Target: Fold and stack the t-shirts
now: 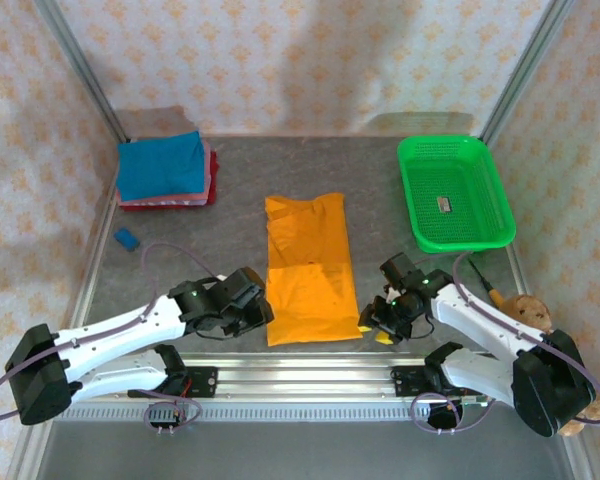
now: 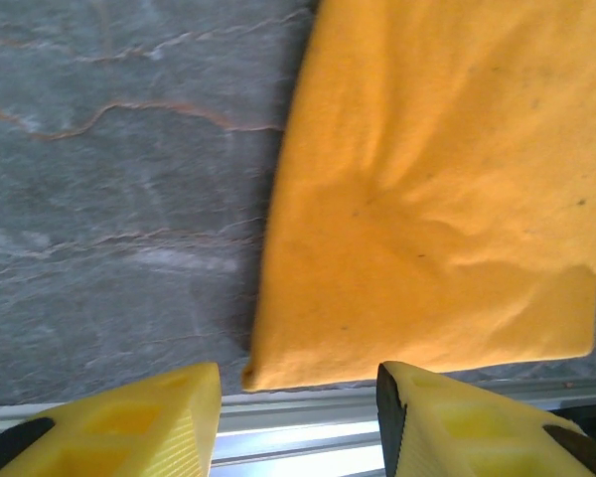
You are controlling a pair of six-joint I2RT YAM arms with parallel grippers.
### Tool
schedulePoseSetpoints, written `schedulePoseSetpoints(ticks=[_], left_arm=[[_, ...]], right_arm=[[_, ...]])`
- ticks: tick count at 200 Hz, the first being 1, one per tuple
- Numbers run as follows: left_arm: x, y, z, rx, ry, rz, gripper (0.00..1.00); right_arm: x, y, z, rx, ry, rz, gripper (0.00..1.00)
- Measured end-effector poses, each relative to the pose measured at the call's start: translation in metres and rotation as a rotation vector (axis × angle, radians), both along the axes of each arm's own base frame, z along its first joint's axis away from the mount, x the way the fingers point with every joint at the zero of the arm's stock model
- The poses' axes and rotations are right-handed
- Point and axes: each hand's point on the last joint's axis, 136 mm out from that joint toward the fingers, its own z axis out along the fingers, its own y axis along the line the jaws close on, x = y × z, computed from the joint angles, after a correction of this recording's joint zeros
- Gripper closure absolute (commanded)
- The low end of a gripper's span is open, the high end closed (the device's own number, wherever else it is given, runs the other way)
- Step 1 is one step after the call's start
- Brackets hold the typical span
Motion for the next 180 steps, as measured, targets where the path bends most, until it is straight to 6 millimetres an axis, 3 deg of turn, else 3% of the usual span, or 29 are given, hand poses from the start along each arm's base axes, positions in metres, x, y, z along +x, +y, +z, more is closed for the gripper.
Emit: schedulePoseSetpoints(ticks=[52,116,180], left_arm=[[-0.015,0.014,-0.022,0.036,0.056,0.021,0.54],[-0.023,0.006,-0.034,0.014,0.074,0.013,0.55],[-0.021,-0.005,-0.032,-0.023,0.066,0.01,0.56]], right_arm=[[-0.009,0.004,-0.015,0.033,0.059,-0.015,0.59],[-0.005,0.012,-0.016,0.077,0.053,-0.044,0.64],[0.004,0.017,-0.017,0.093,0.039,-0.077,0.77]])
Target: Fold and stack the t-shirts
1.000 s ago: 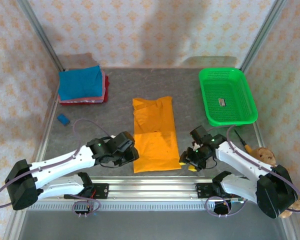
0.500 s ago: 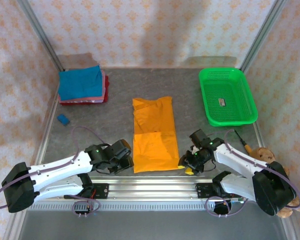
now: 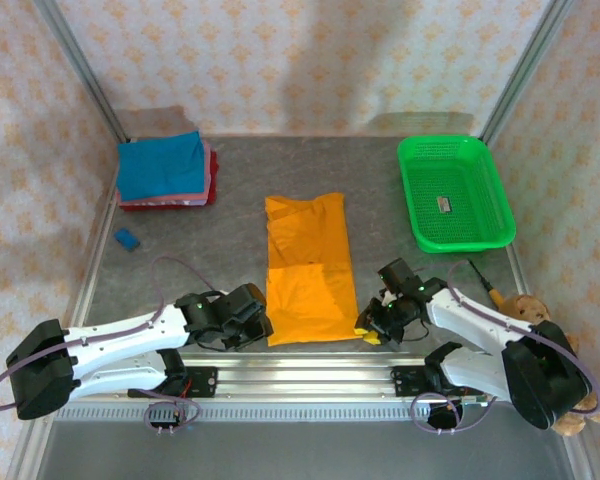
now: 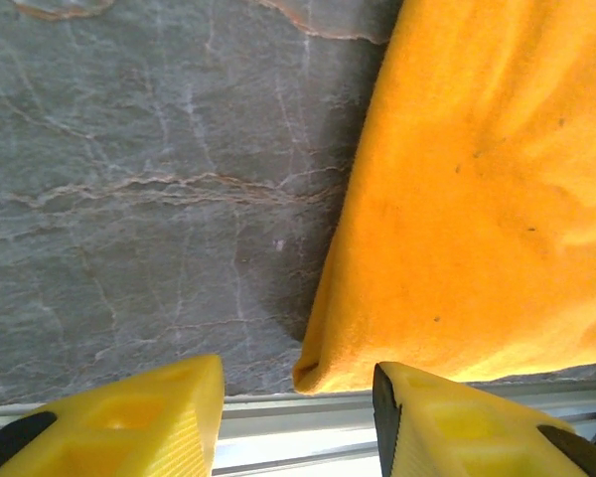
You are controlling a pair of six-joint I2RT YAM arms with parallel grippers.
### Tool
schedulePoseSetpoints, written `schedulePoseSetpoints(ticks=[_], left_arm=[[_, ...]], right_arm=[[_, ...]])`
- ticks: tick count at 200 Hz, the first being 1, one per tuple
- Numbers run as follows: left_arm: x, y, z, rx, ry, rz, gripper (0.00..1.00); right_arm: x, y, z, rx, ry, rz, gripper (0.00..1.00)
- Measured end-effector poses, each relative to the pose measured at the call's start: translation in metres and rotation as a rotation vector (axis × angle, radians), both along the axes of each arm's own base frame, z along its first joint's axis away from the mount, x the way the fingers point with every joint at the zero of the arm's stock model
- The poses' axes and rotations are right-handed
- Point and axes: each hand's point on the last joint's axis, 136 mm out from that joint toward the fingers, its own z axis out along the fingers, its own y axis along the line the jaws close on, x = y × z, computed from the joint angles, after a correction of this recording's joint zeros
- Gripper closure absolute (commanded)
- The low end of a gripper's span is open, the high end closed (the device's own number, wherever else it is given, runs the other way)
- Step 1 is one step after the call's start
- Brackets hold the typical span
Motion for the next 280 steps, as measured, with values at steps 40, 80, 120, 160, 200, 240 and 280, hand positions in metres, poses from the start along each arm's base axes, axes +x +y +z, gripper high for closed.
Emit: schedulePoseSetpoints(ticks=[40,80,120,160,200,240,280], left_arm=[[0.002,-0.003,-0.003,-0.005,-0.001,0.001,0.58],[0.001,-0.005,-0.008,-0.006,0.005,0.003,0.62],[-0.002,-0.01,-0.009,-0.019,0.011,-0.002,0.66],[-0.007,-0.017,-0.012,-0.028,0.015,-0.018,0.67],[-0.008,-0.022,-0.021,-0.013,0.03,-0.018,0.76],[-0.005,-0.025,-0.021,-0.021,0.02,-0.011,1.0],[-0.007,-0.029,-0.02,-0.028,0.015,-0.02,1.0]], right_arm=[[0.002,0.001,-0.002,0.0,0.002,-0.003,0.82],[0.002,0.001,-0.002,0.001,0.0,-0.003,0.88],[0.003,0.002,-0.002,0.001,-0.001,-0.002,0.91],[0.002,0.001,-0.004,0.0,0.002,-0.002,0.92],[0.001,0.001,-0.005,-0.001,0.003,-0.002,0.94],[0.002,0.001,-0.003,0.006,-0.009,-0.002,0.99],[-0.003,-0.002,0.003,0.013,-0.026,0.01,1.0]])
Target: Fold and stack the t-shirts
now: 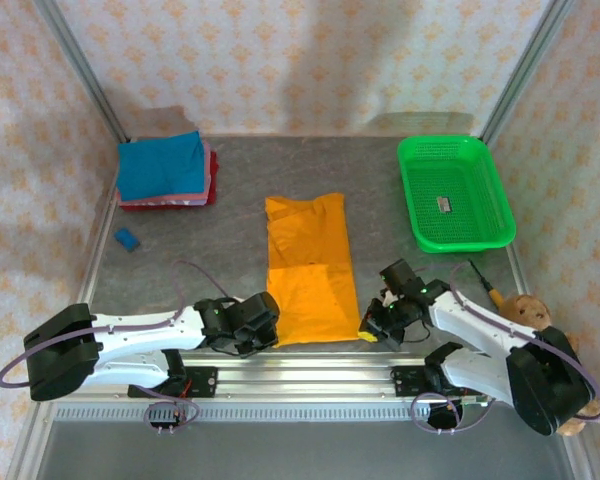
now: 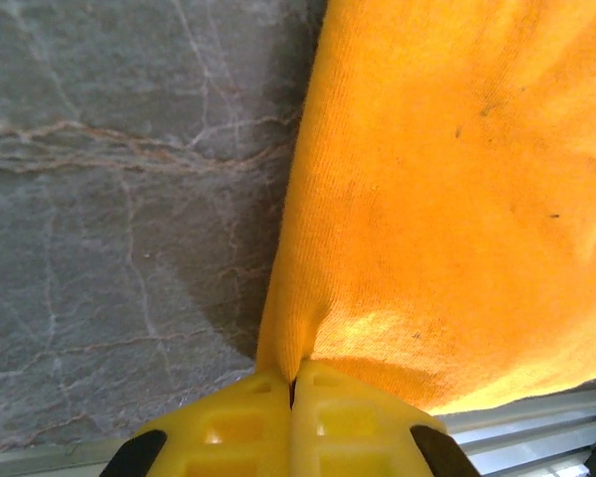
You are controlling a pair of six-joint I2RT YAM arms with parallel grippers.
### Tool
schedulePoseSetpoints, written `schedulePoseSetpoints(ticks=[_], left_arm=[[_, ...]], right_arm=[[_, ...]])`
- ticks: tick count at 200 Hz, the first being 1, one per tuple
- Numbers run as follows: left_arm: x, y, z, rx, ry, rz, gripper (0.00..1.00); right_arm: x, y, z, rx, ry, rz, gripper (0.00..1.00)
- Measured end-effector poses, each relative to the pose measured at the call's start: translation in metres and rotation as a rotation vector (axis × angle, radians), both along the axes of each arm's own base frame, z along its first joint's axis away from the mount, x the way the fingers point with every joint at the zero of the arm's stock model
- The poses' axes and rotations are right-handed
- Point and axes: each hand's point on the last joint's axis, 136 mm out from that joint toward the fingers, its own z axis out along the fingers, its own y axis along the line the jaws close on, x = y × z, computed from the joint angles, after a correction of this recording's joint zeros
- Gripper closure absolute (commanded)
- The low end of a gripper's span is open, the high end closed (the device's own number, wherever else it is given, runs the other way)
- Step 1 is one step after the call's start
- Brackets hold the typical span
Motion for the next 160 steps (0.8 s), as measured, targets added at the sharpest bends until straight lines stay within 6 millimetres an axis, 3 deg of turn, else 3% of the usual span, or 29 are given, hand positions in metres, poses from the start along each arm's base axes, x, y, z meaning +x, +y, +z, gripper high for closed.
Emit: schedulePoseSetpoints(ticks=[34,79,126,160], left_arm=[[-0.003,-0.009,0.011,-0.011,-0.006,-0.028,1.0],[-0.007,-0.031,0.056,-0.091,-0.072,-0.055,1.0],[-0.022,-0.033,0.057,-0.066,-0.062,-0.068,1.0],[-0.02,-0.043,0.08,-0.092,-0.093,-0.047,1.0]], right_arm=[[-0.011,-0.006,0.007,0.002,0.001,0.008,1.0],[-0.012,-0.006,0.042,0.035,-0.062,0.013,1.0],[-0.028,-0.013,0.054,0.032,-0.053,0.023,1.0],[-0.037,-0.017,0.075,0.059,-0.096,0.008,1.0]])
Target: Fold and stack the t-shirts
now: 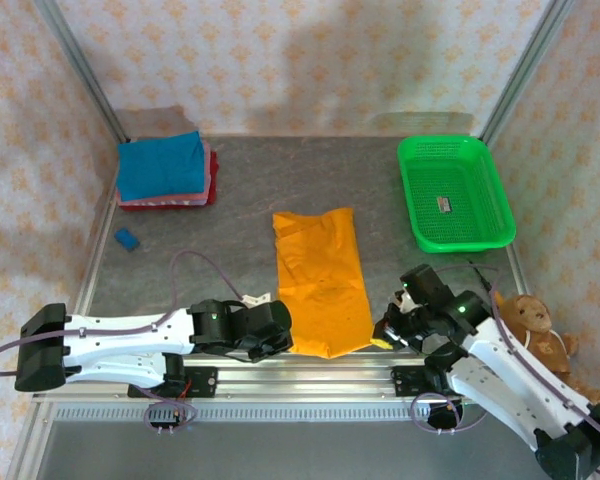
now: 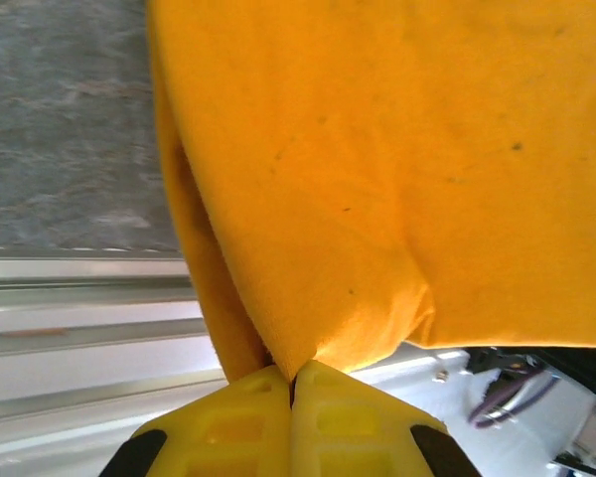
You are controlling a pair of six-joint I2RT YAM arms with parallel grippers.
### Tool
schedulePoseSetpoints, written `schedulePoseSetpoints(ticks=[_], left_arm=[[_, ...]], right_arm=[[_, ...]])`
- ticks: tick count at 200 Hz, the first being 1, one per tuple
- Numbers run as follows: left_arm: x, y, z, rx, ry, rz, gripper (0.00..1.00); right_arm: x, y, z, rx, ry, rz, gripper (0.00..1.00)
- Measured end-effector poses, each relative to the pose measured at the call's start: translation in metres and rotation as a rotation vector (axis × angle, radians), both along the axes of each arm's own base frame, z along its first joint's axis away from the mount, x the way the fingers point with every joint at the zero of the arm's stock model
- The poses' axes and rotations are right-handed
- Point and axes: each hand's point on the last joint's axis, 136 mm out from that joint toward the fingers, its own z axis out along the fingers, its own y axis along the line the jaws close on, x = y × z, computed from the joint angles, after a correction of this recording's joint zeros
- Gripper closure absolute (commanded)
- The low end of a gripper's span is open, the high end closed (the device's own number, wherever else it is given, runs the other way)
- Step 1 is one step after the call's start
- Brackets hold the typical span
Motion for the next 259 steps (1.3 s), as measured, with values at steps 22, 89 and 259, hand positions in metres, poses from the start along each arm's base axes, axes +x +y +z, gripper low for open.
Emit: schedulePoseSetpoints(ticks=[22,89,259], left_arm=[[-0.001,-0.008,0.014,-0.027,-0.015,-0.004,1.0],[0.045,0.004,0.07,-0.051,-0.087,0.088,1.0],[0.184,0.023,0.088,0.011,-0.019,0.048,1.0]], right_arm=[[-0.006,-0.003,0.008,0.027,-0.019,-0.028,1.0],[0.025,0.002,0.065,0.026,-0.143,-0.08,1.0],[0.158,0.007,0.091,-0.122,-0.309,-0.181,1.0]])
